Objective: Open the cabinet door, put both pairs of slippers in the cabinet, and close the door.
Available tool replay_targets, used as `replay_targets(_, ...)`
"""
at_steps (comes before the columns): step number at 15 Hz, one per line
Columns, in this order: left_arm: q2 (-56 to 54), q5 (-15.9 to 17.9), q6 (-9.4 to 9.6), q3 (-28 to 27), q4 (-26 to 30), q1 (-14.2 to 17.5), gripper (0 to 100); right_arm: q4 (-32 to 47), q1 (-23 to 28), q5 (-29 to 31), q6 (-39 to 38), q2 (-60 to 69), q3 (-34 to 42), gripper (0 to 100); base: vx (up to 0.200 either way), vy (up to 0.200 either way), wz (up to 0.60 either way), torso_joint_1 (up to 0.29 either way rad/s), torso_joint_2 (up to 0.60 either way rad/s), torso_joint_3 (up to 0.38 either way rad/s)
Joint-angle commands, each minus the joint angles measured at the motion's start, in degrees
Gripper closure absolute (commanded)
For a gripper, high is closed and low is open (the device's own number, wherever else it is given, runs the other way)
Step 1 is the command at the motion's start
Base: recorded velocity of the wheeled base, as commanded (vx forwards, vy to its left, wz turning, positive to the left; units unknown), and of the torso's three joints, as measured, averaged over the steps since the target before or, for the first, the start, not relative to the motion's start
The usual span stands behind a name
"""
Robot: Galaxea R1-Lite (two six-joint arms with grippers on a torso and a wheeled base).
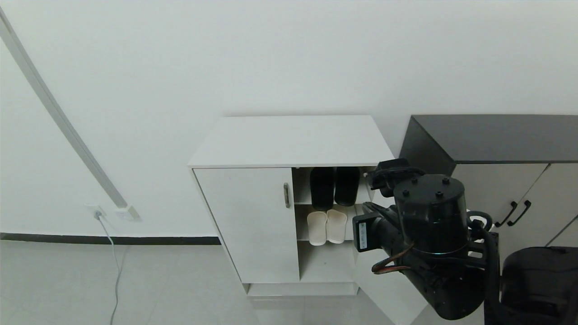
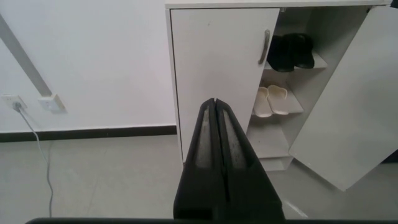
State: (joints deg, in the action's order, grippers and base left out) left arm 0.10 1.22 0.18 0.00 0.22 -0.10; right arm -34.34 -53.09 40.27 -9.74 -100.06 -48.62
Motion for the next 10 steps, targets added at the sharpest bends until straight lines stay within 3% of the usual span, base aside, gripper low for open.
replay_targets(1, 0.08, 0.01, -0.01, 0.0, -0.04, 0.01, 100, -0.02, 0.09, -0.1, -0.02, -0.05, -0.08, 100, 0.0, 0.0, 0.0, 0.0, 0.0, 0.0)
replay_targets(4, 0.08, 0.01, -0.01, 0.0, 0.04, 0.01, 100, -0.02, 0.27, -0.1, -0.02, -0.05, -0.08, 100, 0.0, 0.0, 0.0, 0.0, 0.0, 0.0)
replay_targets(10, 0.08, 0.01, 0.08, 0.0, -0.04, 0.01, 100, -0.02, 0.53, -0.1, -0.02, -0.13, -0.08, 100, 0.0, 0.0, -0.6, 0.006, 0.0, 0.005)
